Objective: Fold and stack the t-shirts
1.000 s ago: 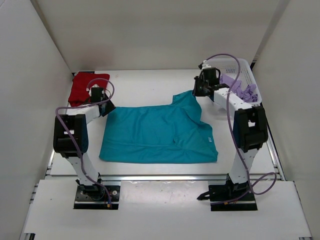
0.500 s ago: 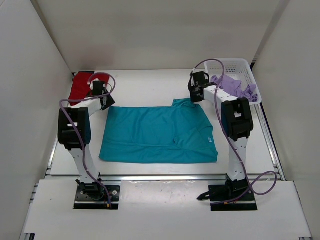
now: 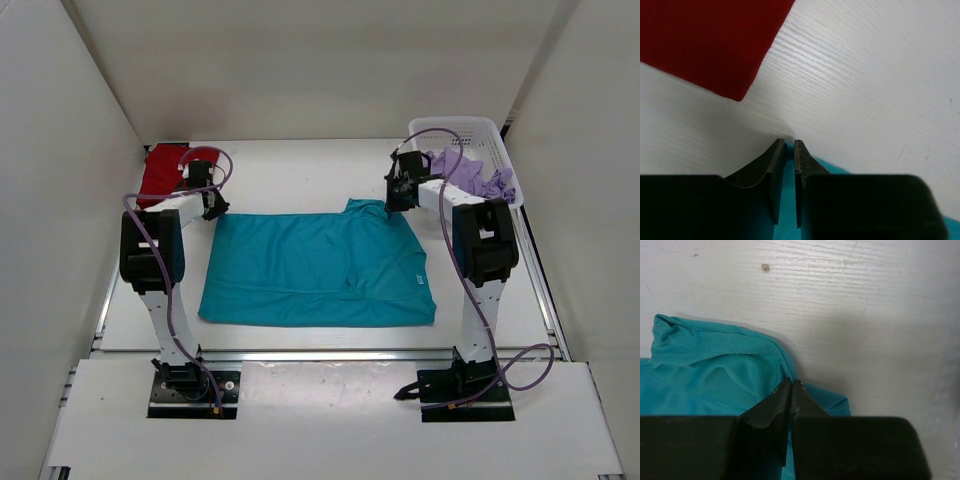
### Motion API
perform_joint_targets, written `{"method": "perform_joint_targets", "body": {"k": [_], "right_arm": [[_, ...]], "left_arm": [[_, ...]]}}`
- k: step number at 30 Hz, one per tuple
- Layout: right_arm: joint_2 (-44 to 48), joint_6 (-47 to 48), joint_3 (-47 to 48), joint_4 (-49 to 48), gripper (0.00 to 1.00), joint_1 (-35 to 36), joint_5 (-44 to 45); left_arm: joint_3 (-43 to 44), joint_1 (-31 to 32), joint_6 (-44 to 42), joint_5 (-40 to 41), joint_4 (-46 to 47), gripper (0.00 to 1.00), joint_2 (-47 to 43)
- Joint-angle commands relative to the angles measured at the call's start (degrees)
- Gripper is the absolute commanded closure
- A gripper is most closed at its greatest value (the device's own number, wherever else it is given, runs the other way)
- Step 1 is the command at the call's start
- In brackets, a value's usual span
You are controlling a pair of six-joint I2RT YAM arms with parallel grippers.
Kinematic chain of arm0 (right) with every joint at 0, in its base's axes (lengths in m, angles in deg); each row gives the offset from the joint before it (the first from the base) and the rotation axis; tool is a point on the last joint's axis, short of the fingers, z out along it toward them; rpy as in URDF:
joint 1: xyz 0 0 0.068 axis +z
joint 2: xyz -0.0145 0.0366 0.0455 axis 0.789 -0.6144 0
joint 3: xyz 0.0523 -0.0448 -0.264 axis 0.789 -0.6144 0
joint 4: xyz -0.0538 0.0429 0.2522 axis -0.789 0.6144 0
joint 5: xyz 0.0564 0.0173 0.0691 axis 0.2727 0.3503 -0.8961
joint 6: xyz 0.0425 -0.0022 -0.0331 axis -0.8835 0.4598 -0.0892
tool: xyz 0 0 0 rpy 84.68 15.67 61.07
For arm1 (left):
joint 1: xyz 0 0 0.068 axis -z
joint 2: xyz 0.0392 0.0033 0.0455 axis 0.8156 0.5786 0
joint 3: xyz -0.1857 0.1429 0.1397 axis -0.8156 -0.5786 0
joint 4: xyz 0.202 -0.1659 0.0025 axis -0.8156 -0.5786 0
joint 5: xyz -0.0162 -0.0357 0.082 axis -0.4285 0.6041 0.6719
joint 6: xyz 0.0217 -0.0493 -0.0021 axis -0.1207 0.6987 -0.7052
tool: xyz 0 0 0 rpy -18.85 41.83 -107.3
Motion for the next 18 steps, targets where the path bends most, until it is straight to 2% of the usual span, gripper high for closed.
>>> {"method": "perform_joint_targets", "body": {"k": [1,7,14,18], "right_arm": [[3.61,-1.64,-0.72,-3.44,1.0,-0.43,-1.58],[5.63,-2.35,-2.82,-4.14,1.0,0.01,-2.46],[12.92,-5.42,-9.24,-8.0,1.0,-0.51,-4.47],[19.16,-7.97,-16.52,-10.2,1.0,0.54,-4.31]], "left_arm": [[1.9,-0.18,-0.42,-0.3,-0.81,0.77,-0.65],[0.77,0.17,0.45,-0.56,-0.55,0.99,-1.01],[-1.96,0.26,-0.07,-0.39,0.33,1.0,-5.04],[-5.12,0.17,0.37,-2.05,1.13,1.0,-10.74]]}}
